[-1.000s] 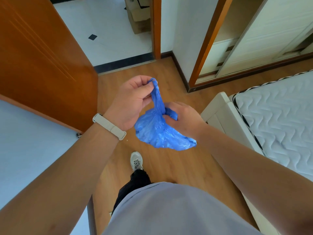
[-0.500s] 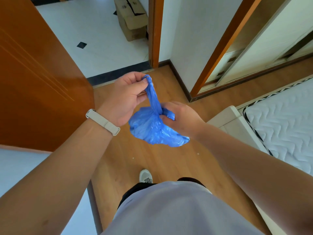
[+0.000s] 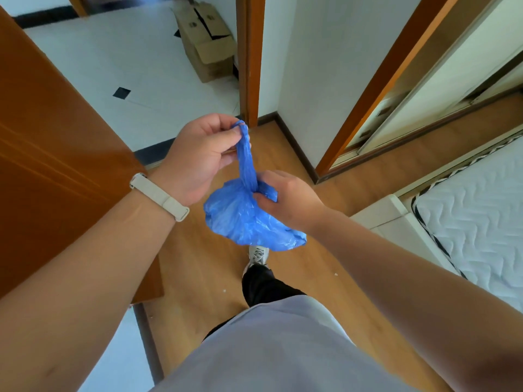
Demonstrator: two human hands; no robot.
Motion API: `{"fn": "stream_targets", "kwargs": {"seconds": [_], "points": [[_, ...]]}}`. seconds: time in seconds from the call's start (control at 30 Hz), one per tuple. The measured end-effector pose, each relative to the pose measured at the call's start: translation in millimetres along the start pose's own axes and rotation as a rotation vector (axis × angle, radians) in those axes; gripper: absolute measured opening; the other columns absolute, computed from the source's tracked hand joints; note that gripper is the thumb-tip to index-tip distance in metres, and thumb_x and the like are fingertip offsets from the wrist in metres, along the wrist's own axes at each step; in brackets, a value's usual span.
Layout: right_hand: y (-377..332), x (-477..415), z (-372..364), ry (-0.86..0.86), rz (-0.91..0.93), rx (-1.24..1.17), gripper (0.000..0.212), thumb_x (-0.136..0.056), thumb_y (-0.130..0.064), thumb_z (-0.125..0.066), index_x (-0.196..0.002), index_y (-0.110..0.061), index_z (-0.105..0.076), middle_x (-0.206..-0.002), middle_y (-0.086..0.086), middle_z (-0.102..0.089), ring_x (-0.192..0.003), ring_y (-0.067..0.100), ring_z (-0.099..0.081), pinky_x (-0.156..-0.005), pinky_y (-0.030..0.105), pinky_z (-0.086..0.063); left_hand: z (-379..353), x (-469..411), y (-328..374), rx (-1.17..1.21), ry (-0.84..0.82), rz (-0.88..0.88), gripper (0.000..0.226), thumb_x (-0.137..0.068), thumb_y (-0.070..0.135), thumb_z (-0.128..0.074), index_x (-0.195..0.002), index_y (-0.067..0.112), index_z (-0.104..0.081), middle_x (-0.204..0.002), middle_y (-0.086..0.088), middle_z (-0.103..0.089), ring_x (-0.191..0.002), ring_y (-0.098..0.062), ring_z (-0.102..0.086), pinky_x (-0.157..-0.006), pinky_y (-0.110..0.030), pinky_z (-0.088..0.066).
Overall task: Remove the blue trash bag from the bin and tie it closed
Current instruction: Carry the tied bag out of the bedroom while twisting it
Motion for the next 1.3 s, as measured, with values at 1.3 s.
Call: {"fn": "stream_targets", "kwargs": {"seconds": [1.3], "points": [[93,-324,90,0.274,-0.348,-0.092,0.027,-0.089,-0.031,-0.057,-0.116,-0.03,-0.056,-0.103,-0.01,-0.061,-0.085,0.009,-0.053,-0.076,0.021,-0.041,23,-383,107,-0.003,-0.427,0.096,0.012,-0.091,0.0,-0.048,-0.086,0.008,-0.057,-0.084,-0.012,-0.057,-0.074,-0.017,-0.061,-0.075,-0.029,-0.053]]}}
Point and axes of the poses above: each hand's wrist, its own x-axis away from the middle knuckle, its own z-axis out of the back of the hand, y = z × x, the point moved 8 cm from there along -x, towards the middle knuckle
